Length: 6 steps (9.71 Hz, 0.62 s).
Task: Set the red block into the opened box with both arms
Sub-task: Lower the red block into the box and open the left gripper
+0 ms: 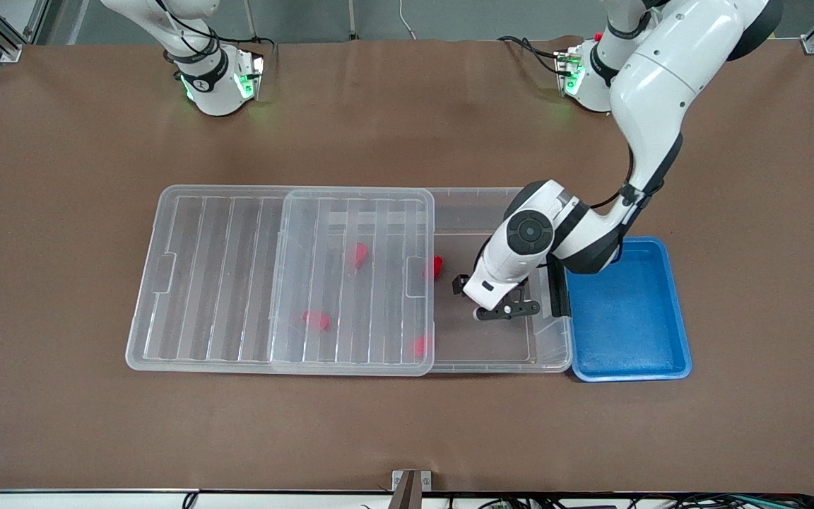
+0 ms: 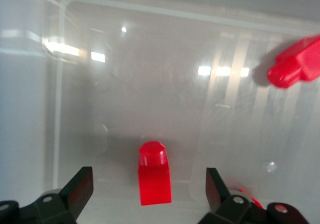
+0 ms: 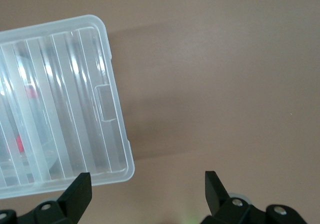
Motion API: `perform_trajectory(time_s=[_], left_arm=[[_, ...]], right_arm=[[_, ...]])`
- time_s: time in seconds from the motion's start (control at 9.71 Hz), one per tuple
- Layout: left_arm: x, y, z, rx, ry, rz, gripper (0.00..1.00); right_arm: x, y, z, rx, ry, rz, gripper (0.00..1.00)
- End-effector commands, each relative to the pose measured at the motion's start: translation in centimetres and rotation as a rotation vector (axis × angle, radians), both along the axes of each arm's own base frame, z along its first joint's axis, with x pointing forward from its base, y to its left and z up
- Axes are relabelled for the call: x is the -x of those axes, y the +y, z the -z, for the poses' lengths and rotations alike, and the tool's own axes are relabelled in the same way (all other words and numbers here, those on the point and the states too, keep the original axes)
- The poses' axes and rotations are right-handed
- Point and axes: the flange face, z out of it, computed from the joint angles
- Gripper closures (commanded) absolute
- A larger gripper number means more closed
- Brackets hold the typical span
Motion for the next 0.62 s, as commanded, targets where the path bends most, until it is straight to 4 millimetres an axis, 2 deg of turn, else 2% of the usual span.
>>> perform_trajectory(time_s=[0.0, 0.31, 0.51], left_arm=[[-1.0, 1.0, -5.9, -0.066, -0.023, 0.012, 0.00], [-1.9, 2.2, -15.4, -0.099, -0.074, 0.018, 0.00], [-3.0, 7.1, -21.4, -0.126, -0.098, -0.049, 0.00]], right_arm=[[-0.2, -0.9, -0.2, -0.020, -0.053, 0.032, 0.00], [-0.5, -0.8, -0.3, 0.034, -0.064, -0.015, 0.00], [-0.7, 0.6, -0.4, 0.055, -0.064, -0.044, 0.00]])
